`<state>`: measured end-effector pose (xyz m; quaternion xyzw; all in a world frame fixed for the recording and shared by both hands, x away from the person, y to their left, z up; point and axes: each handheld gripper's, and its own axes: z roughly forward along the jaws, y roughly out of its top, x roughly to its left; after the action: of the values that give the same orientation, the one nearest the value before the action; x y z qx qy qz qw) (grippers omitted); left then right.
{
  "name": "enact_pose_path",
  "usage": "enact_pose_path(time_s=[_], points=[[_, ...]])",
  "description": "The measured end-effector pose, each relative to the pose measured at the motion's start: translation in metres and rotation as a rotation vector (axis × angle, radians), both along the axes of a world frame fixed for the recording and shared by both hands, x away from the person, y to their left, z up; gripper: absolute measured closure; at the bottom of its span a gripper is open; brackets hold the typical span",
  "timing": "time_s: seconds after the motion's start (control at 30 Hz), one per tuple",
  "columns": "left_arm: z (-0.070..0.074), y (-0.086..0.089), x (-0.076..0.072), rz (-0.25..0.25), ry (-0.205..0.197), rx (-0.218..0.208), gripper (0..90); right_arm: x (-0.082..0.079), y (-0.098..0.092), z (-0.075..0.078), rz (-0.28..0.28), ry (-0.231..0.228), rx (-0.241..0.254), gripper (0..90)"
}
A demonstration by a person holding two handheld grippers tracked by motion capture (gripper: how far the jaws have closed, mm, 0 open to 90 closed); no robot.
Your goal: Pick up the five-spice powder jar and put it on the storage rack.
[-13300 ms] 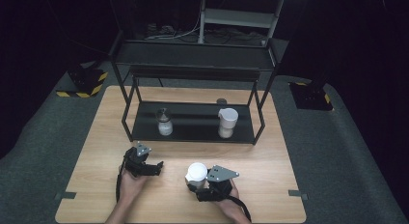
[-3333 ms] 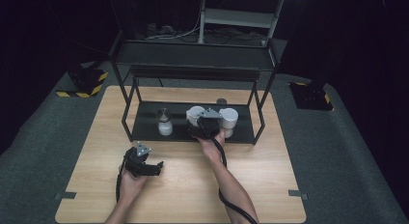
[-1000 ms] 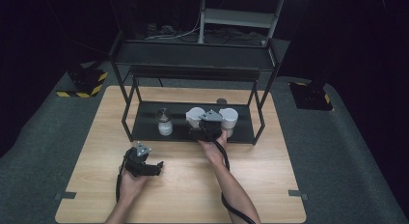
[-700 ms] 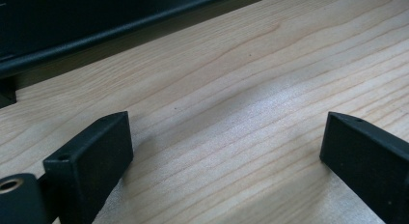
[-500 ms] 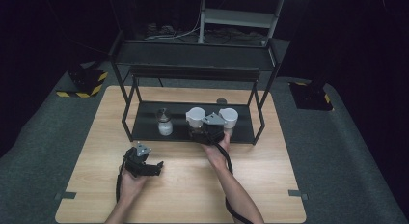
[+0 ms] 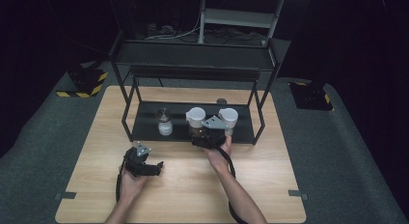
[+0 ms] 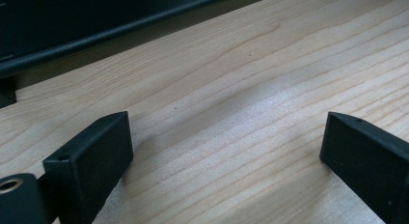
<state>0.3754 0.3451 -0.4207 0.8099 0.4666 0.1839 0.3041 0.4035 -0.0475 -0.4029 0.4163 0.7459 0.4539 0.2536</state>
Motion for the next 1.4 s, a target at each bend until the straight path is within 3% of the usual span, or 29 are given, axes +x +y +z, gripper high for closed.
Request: enact_pose_path(time_s=[0.8, 1.4], points=[[0.0, 0.0, 0.0, -0.001, 0.001, -0.001, 4.2, -0.035, -0.041, -0.002, 0.006, -0.023, 0.057, 12.9], [0.0, 0.0, 0.0, -0.002, 0.001, -0.001, 4.0, -0.057, -0.074, -0.015, -0.041, 0.016, 0.071, 4.5]])
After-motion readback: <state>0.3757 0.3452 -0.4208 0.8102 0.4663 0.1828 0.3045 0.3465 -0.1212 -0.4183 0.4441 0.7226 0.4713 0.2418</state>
